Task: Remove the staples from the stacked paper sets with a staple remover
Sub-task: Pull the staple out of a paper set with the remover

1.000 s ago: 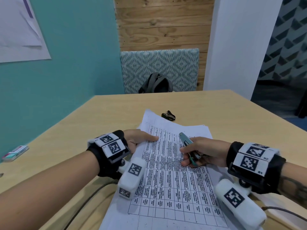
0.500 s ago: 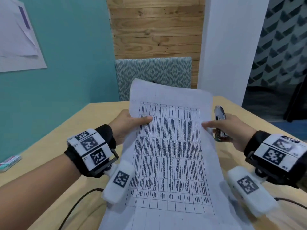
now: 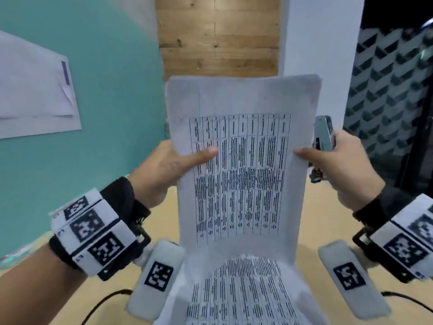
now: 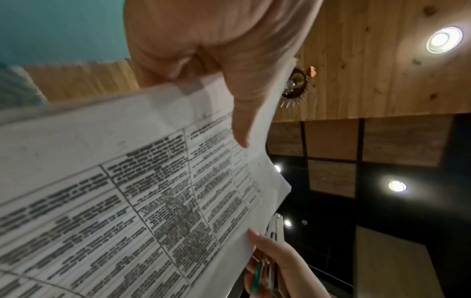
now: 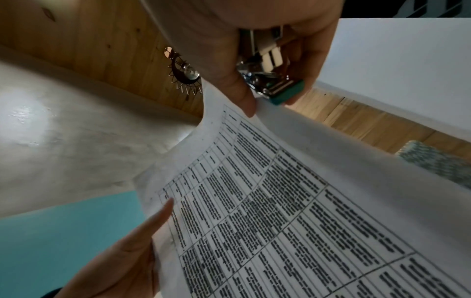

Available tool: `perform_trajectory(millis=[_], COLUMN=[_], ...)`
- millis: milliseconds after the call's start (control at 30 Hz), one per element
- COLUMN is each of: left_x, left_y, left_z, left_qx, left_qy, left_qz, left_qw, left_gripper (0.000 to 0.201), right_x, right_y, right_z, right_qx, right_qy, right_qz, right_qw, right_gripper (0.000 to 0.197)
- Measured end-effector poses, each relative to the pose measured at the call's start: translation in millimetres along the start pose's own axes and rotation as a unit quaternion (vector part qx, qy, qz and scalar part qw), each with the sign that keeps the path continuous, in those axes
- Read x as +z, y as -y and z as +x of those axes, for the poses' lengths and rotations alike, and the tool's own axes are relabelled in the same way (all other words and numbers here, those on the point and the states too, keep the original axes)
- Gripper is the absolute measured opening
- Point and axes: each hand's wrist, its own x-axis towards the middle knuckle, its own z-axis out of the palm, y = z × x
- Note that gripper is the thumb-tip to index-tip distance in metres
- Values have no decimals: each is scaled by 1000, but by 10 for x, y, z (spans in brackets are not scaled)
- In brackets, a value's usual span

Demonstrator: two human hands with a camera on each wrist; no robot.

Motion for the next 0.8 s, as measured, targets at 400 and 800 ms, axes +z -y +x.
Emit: perform_trajectory(millis=[400,800], left_x=[80,223], left_y=[-241,-399], left_z=[277,238], left_qx=[213,230], left_qy=[-208,-172], left_qz=[11,-23], left_qw=[955,958], left_gripper=[21,29], right_x=[-67,875], right_y=[204,1327], right_z=[321,423], right_qx=[-68,-310], right_qy=[-133,-68], right_qz=[64,-12], right_qw=[987,948], right_gripper=[23,30])
